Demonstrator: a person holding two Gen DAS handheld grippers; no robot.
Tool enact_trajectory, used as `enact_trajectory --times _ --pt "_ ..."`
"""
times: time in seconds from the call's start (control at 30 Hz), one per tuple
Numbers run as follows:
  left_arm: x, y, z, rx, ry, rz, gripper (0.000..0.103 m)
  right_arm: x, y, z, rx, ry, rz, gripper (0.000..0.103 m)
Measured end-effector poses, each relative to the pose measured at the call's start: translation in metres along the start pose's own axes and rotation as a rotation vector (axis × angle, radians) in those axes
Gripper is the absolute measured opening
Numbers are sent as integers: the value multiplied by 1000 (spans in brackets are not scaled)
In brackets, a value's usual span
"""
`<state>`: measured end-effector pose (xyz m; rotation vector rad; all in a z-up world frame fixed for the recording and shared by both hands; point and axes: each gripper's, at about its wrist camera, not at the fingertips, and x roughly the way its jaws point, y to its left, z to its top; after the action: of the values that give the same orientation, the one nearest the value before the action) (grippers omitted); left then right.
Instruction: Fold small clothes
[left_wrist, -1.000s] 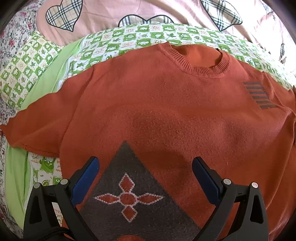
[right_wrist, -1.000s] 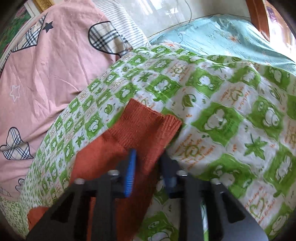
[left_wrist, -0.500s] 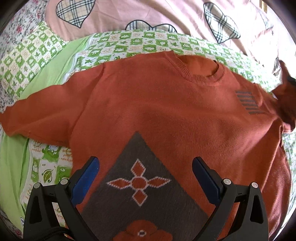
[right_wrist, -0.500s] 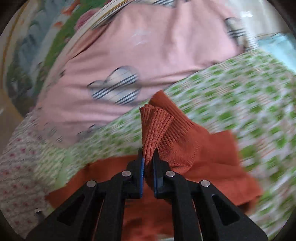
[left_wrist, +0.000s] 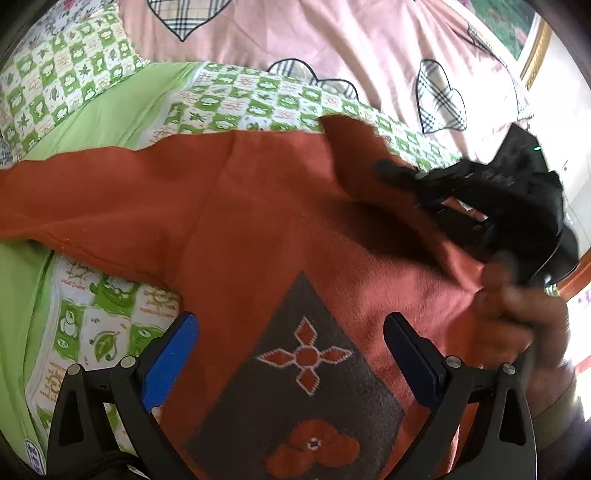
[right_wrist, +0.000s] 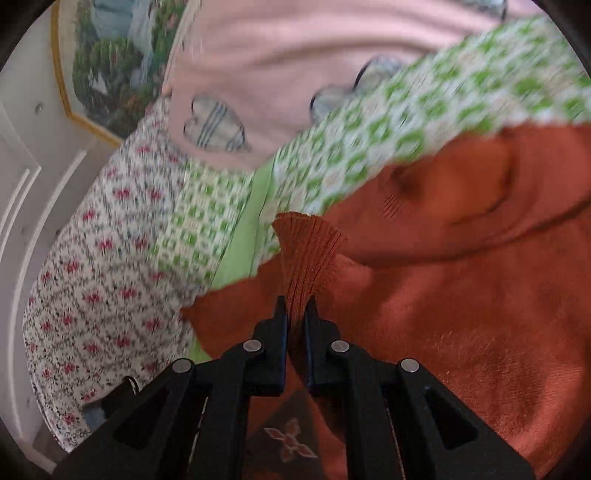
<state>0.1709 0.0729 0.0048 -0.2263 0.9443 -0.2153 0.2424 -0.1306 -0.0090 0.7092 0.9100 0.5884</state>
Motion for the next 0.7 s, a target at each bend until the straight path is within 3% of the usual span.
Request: enact_trajectory --times 0.1,0.17,0.23,0.33,0.5,0.57,0.63,0.67,0.7 --pt "4 7 6 -8 -5 -10 101 18 2 -6 8 38 9 9" --pt "11 9 11 -13 1 -22 101 28 -2 -9 36 61 7 14" --pt "20 11 18 -18 11 -34 101 29 -6 -12 64 73 9 26" --pt "34 9 31 -25 26 -69 101 9 -4 -18 50 43 8 36" --pt "69 7 50 -65 75 -105 99 -48 3 -33 32 -49 -24 36" --pt "81 8 57 -85 74 -127 92 -77 2 -45 39 -94 -48 38" --pt "91 8 63 -86 60 -143 60 -104 -3 -58 56 -142 -82 41" --pt "95 8 66 -89 65 -154 50 -114 -6 -64 66 -158 -95 41" --pt "99 8 68 -93 67 -172 28 -125 -11 -70 77 -178 -114 41"
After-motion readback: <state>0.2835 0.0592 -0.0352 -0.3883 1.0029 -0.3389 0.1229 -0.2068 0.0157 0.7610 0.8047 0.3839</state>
